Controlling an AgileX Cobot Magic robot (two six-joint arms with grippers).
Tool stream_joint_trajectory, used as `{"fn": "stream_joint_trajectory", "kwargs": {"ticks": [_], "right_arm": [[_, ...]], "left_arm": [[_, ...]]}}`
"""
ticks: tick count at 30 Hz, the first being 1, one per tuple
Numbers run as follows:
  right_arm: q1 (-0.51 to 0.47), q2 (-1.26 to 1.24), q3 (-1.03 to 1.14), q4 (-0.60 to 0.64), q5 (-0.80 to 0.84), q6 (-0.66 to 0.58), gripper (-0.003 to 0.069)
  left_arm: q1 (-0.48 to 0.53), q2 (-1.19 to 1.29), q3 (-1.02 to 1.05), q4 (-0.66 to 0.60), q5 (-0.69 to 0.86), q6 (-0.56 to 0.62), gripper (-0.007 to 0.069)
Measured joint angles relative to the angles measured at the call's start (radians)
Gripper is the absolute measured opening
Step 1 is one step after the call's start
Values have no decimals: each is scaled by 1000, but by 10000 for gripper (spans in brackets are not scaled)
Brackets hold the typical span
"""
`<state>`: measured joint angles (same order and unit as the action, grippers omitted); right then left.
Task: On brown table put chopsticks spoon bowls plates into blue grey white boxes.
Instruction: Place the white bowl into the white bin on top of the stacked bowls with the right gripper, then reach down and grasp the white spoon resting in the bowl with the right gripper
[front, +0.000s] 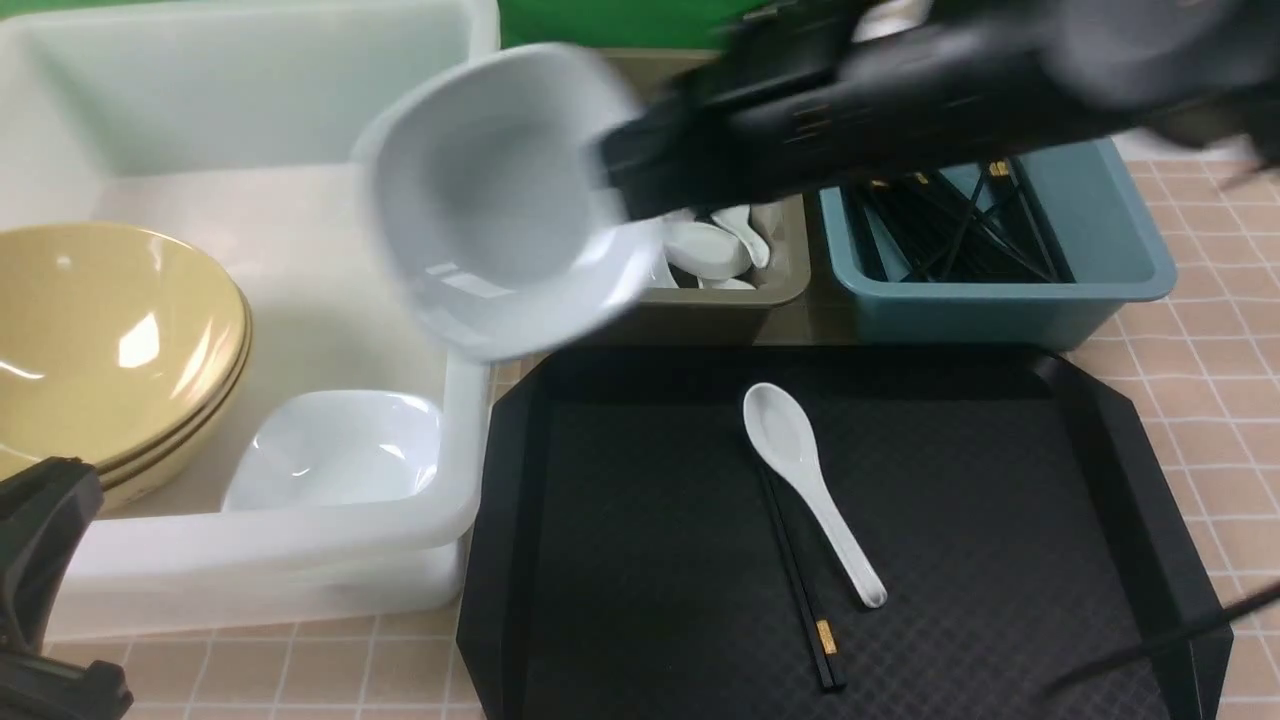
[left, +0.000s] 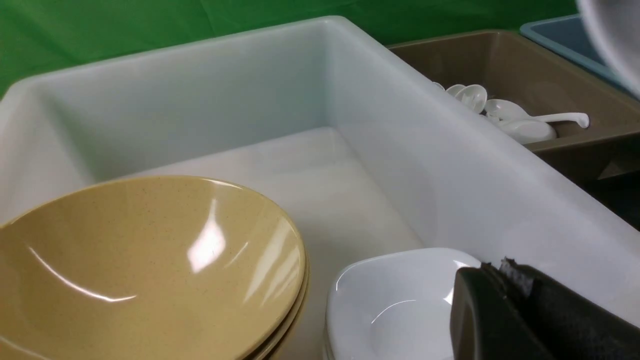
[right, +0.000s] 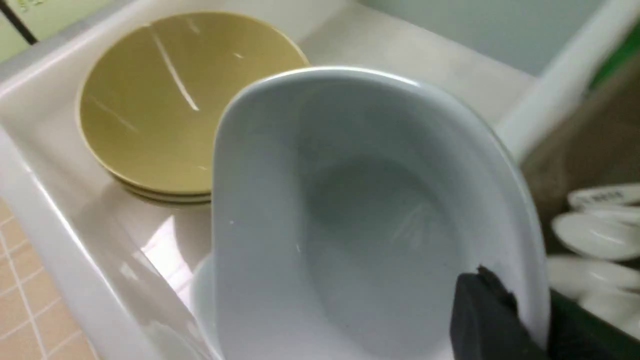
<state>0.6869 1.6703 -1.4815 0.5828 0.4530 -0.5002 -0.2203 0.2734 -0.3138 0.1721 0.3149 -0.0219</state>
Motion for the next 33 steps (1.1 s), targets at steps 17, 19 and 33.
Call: {"fn": "stream_joint_trajectory", "kwargs": {"ticks": [17,19,33], "right_arm": [[142,345,-183,17,-47,-108,363],[139,309,-181,5,0,-109,421],[-203,-15,154,-356,457,198,460]], "left_arm": [[0,0,0,12,1,0,-7],[0,0,0,12,1,0,-7],[0,0,0,12,1,-7,-7]]}}
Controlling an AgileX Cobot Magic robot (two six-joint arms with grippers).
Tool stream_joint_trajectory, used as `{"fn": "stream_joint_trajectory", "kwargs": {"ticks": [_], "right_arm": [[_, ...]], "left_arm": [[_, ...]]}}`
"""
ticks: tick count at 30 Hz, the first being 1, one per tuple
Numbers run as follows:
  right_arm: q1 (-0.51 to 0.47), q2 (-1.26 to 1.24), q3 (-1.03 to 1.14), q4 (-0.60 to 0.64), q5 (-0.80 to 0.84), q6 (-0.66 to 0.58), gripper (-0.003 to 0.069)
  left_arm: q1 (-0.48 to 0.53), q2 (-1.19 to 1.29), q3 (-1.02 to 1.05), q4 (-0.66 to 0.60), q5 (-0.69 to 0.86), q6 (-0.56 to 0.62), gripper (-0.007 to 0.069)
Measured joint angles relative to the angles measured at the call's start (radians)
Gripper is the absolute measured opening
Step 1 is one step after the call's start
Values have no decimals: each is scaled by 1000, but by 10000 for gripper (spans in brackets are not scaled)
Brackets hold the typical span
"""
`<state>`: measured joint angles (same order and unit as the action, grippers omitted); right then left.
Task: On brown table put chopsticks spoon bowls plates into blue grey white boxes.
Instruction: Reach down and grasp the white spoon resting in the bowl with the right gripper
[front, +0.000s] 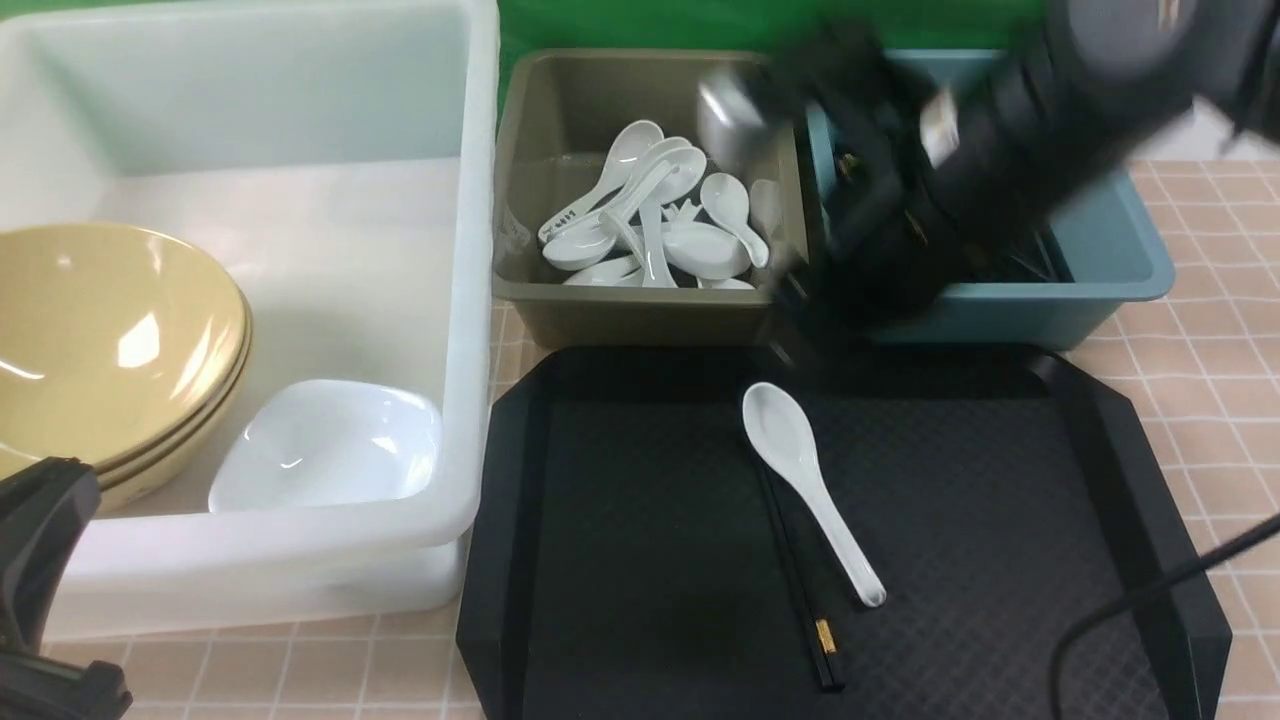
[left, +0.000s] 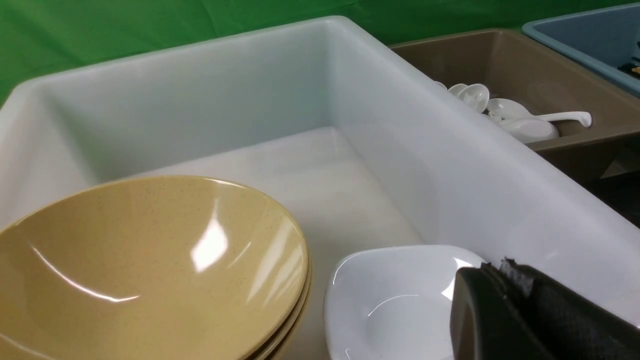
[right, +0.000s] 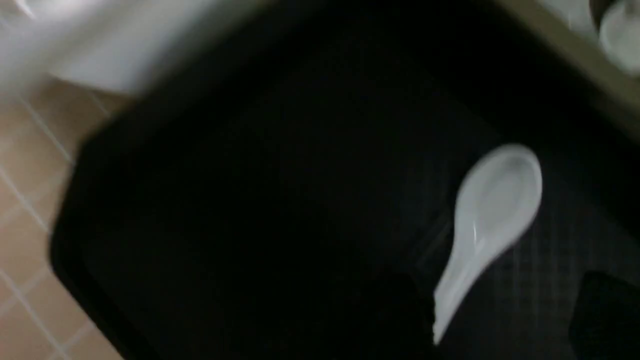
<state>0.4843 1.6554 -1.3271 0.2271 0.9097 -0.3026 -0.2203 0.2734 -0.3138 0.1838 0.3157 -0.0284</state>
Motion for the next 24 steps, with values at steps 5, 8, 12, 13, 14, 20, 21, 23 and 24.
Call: {"fn": "stream_joint_trajectory", "kwargs": {"ticks": [5,8,12,13,14,20,21,23,24], "right_arm": [[-44,38,240,52,-205,17,456],[-39,58,270,106,-284,-13,444],[-24,97,272,129,-336,-61,396],[-22,112,272,130,-337,-76,378],[-22,126,272,131,-338,-87,356],[-24,168,272,132,-352,-122,174],[-24,168,272,134,-348,-129,154],[-24,166,267,134,-336,-141,152],[-24,153,253,133,-293,-144,152]], "left_arm": [[0,0,1,0,0,0,-7],[0,0,15,4,-14,0,-7],[0,0,51,26,-53,0,-7],[0,0,53,31,-59,0,-7],[0,0,53,33,-63,0,-7],[0,0,53,34,-77,0,-7],[0,0,53,34,-78,0,-7],[0,0,53,35,-80,0,-7],[0,0,53,41,-81,0,-7]]}}
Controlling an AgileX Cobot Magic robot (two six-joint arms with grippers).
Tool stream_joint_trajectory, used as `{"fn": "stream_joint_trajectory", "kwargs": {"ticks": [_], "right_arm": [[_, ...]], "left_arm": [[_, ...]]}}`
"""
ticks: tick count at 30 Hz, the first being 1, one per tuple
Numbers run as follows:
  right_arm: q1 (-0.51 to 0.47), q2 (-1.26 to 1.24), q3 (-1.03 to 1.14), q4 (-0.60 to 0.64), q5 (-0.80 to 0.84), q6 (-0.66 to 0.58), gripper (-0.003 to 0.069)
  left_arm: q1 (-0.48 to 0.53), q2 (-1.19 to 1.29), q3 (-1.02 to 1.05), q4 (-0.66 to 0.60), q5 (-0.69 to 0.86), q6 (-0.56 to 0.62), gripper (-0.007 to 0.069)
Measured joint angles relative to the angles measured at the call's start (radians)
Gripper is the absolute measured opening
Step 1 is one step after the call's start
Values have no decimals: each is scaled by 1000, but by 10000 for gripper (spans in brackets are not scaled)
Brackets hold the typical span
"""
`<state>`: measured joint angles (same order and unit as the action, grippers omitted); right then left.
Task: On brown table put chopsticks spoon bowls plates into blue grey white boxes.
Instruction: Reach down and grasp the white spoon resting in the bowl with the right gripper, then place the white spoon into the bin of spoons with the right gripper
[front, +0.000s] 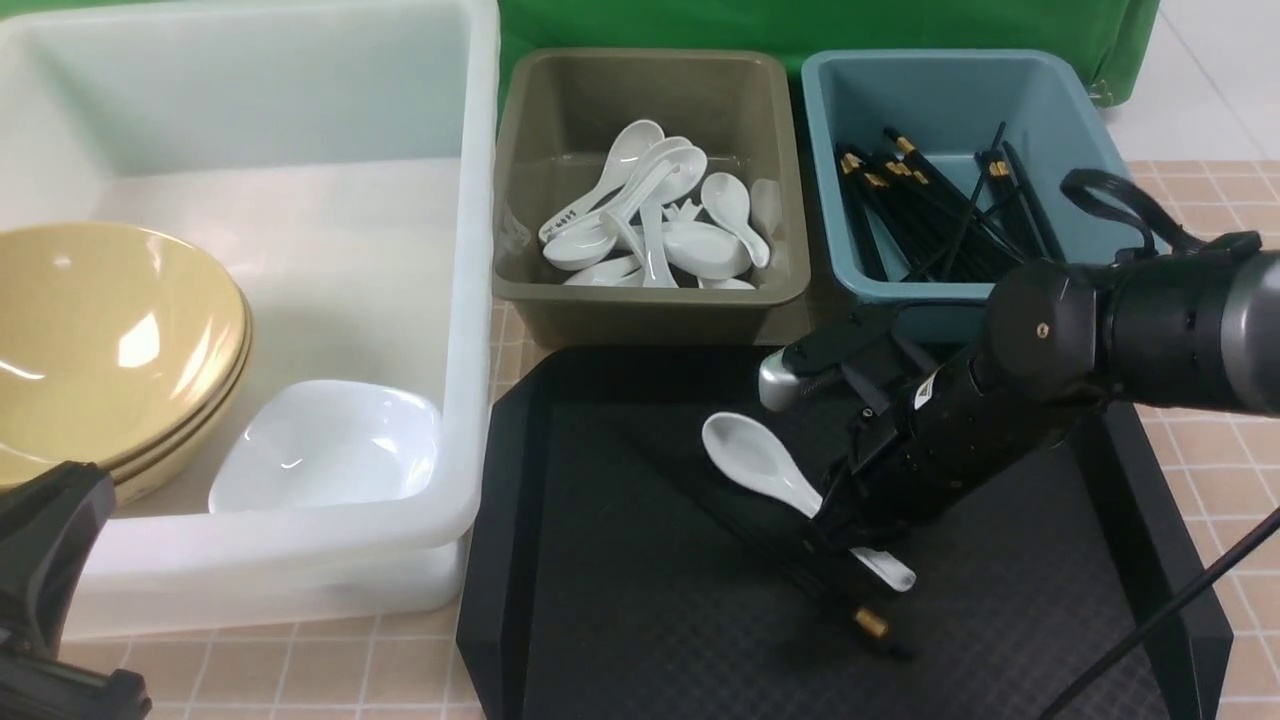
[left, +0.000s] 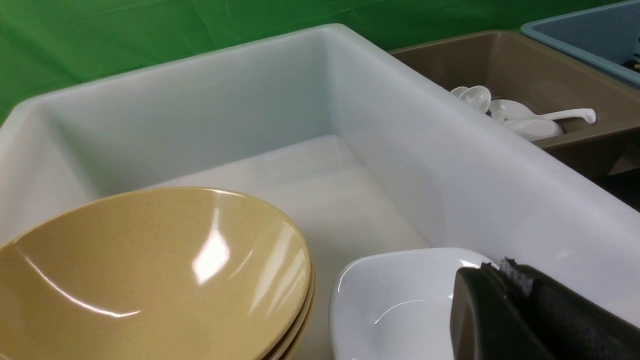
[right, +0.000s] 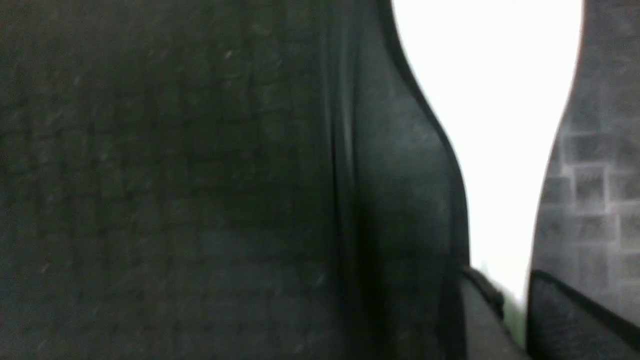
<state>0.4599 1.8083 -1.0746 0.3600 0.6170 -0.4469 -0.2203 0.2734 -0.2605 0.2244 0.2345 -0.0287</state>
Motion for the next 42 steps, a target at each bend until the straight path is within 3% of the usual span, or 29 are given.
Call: {"fn": "stream_joint_trajectory", "kwargs": {"ticks": [4,7,9,14,19,24,28,35,42], "right_arm": [[0,-73,-56,-2,72,-2,95],[0,-127,-110,-2,73,-6,95],[0,-157,-166,-1,27,-25,95],[5,-93,-307,6,-298,-54,95],[12,87,-495,13,-373,-54,119],[0,271,-692,13,-114,-53,304],[-10,252,-727,-9,130,-52,387],[-9,81,-627,-25,309,-91,397],[8,-60,-270,-32,265,-224,397]], "left_arm": [[0,0,0,3,-1,0,-7],[0,0,0,4,-1,0,-7],[0,0,0,4,-1,0,-7],[0,0,0,4,-1,0,-7],[0,0,0,4,-1,0,-7],[0,-10,0,4,-1,0,-7],[0,-51,0,4,-1,0,-7],[0,-88,0,4,-1,0,-7],[0,-88,0,7,-5,0,-7]]}}
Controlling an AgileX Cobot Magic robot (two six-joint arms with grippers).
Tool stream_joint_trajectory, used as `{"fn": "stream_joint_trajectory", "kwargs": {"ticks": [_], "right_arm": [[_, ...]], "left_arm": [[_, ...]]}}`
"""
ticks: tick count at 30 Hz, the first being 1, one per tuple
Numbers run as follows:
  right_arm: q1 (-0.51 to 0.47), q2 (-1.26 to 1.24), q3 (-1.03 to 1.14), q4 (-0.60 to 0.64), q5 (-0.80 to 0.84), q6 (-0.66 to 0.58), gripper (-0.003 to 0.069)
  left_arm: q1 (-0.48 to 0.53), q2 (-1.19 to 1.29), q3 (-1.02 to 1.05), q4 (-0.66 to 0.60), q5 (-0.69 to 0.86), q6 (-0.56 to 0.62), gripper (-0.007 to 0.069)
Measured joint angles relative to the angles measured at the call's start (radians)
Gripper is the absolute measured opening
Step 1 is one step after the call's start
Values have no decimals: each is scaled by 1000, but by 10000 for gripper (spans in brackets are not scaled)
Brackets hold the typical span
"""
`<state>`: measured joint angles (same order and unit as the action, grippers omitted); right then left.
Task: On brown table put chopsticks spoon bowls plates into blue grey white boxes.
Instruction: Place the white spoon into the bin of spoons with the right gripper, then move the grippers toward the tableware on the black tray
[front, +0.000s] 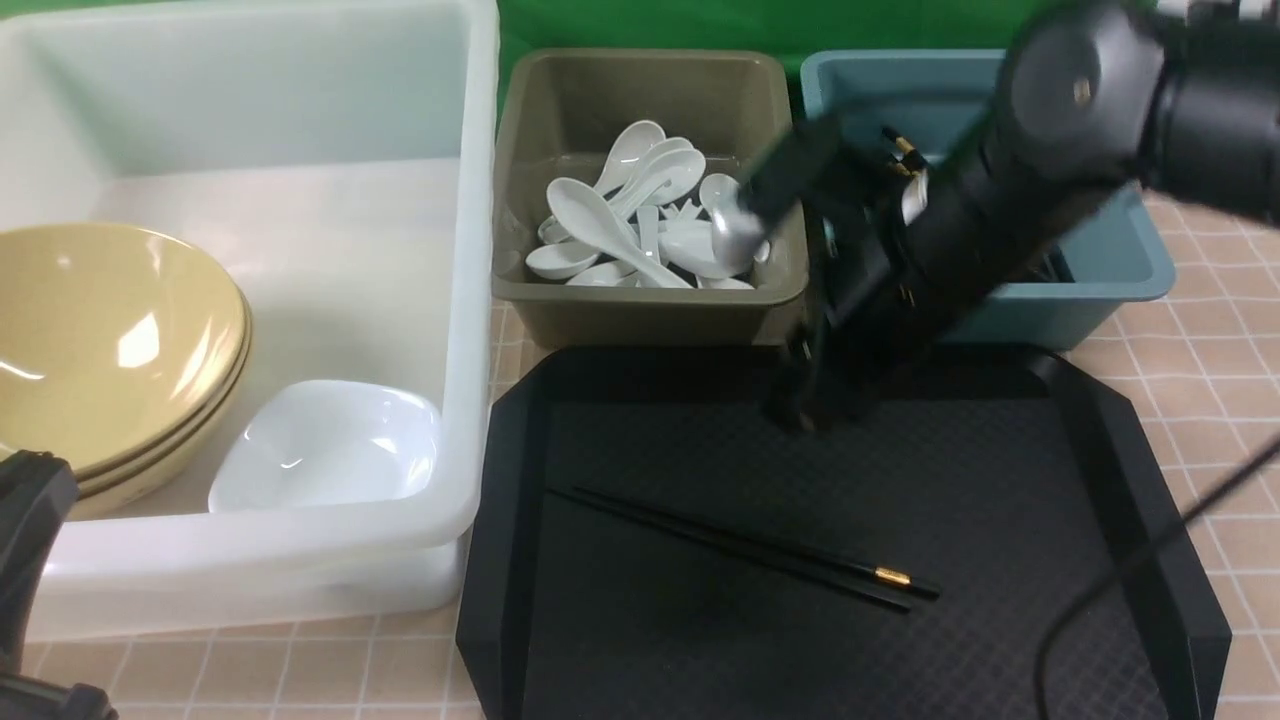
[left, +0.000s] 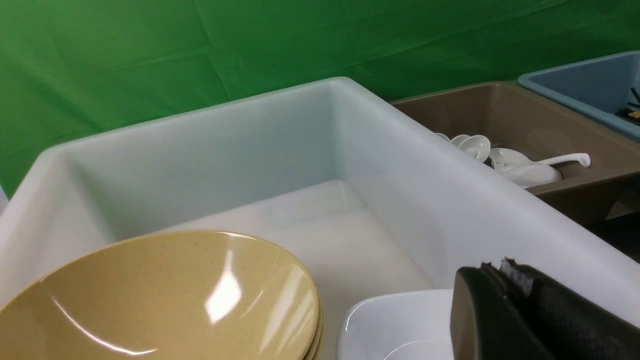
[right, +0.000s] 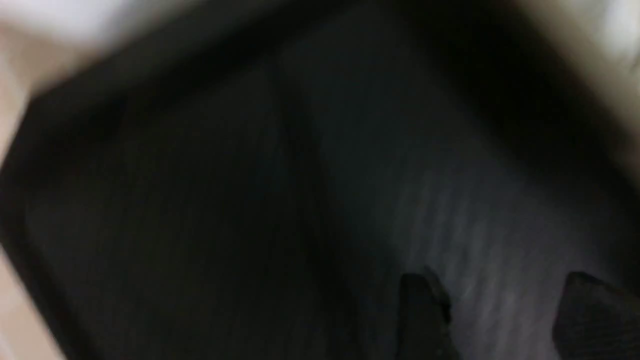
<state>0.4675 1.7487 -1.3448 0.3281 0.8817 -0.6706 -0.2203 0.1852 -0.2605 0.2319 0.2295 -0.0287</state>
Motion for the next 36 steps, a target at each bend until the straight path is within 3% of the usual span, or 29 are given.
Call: {"fn": "stream_joint_trajectory", "kwargs": {"ticks": [3,8,13,19,22,25,36], "right_arm": [[20,0,127,-20,-66,-70,398],[101,34,154,-108,-94,-87,400],[177,84,156,-250,-172,-15,400],[181,153,148,-278,-199,22,395],[181,163,141,-273,-179,39,342],[189,163,140,-258,-155,60,151],[188,46,151,-269,-135,100,134]], "left_arm": [[0,0,0,1,0,0,-7],[0,0,0,1,0,0,-7],[0,0,0,1,4,0,-7],[0,0,0,1,5,0,-7],[0,0,0,1,5,0,-7],[0,0,0,1,5,0,-7],[0,0,0,1,6,-1,-7]]}}
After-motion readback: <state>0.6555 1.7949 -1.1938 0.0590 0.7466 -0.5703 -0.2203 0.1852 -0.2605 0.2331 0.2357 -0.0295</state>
